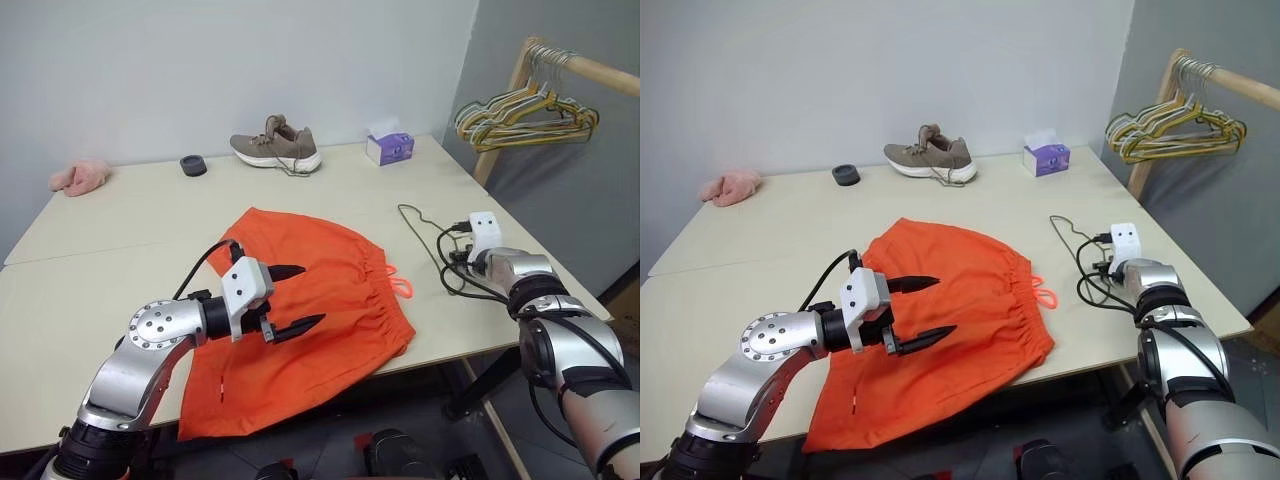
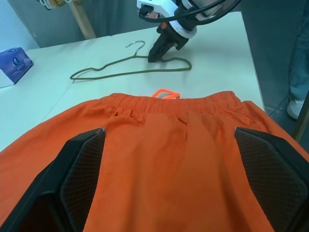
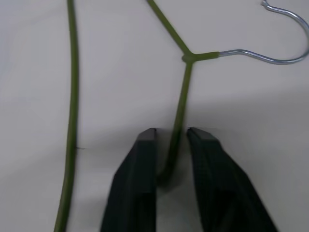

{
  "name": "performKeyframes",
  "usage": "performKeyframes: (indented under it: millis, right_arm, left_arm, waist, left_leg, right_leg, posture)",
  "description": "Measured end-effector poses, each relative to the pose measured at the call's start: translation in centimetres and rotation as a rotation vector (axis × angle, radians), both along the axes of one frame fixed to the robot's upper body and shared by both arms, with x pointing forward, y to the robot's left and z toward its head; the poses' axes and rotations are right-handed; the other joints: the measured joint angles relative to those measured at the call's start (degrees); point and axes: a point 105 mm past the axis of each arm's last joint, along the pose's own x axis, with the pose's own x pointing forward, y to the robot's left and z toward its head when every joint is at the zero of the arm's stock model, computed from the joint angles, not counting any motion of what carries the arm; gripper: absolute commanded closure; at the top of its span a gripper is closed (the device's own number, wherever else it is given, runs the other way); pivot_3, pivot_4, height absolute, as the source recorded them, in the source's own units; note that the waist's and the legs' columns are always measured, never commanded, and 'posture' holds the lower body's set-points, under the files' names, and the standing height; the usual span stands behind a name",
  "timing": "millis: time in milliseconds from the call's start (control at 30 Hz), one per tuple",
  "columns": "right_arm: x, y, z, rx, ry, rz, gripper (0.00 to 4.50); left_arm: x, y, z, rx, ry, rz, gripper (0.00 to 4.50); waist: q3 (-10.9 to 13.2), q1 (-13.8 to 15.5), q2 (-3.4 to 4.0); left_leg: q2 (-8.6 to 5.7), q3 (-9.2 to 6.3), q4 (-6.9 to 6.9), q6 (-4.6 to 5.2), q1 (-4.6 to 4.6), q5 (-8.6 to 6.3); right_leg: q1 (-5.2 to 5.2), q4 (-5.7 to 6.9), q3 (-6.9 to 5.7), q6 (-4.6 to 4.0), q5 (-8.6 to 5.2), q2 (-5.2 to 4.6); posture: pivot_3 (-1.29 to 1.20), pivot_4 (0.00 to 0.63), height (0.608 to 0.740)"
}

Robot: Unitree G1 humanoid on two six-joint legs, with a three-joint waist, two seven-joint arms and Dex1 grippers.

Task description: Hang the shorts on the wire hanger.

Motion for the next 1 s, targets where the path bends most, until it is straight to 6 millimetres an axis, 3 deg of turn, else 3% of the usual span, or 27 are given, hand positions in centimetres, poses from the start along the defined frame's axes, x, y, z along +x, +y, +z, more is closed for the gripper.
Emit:
performKeyframes:
  millis: [333, 633, 1000]
  right_arm:
    - [0.7, 0.2, 0.5, -0.08, -0.064, 0.0, 4.48]
    - [2.6, 1.8, 6.0, -0.263, -0.329, 0.211, 4.48]
    - [-0.5, 6.4, 11.2, -0.651, -0.744, 0.68, 4.48]
  left_arm:
    - [0.5, 0.5, -0.8, -0.009, 0.008, 0.049, 0.0]
    - [1.7, 1.0, -0.8, -0.007, -0.005, 0.117, 0.0]
    - [6.7, 6.0, 2.0, -0.107, 0.009, 0.373, 0.0]
  waist:
    - [-0.06, -0.22, 0.09]
    - [0.02, -0.32, 0.2]
    - [0.05, -0.48, 0.21]
  left_leg:
    - [0.0, 0.03, -0.02, 0.01, -0.03, 0.01]
    - [0.02, 0.1, -0.06, 0.04, -0.1, -0.02]
    - [0.02, 0.12, -0.07, 0.04, -0.09, -0.02]
  right_leg:
    - [-0.08, 0.0, 0.06, 0.01, 0.03, 0.01]
    - [-0.2, -0.02, 0.13, -0.01, 0.02, 0.04]
    - [-0.22, -0.04, 0.14, 0.0, 0.02, 0.04]
  posture:
    - [-0.18, 0.002, 0.74]
    - [-0.19, 0.004, 0.74]
    - [-0.2, 0.009, 0.74]
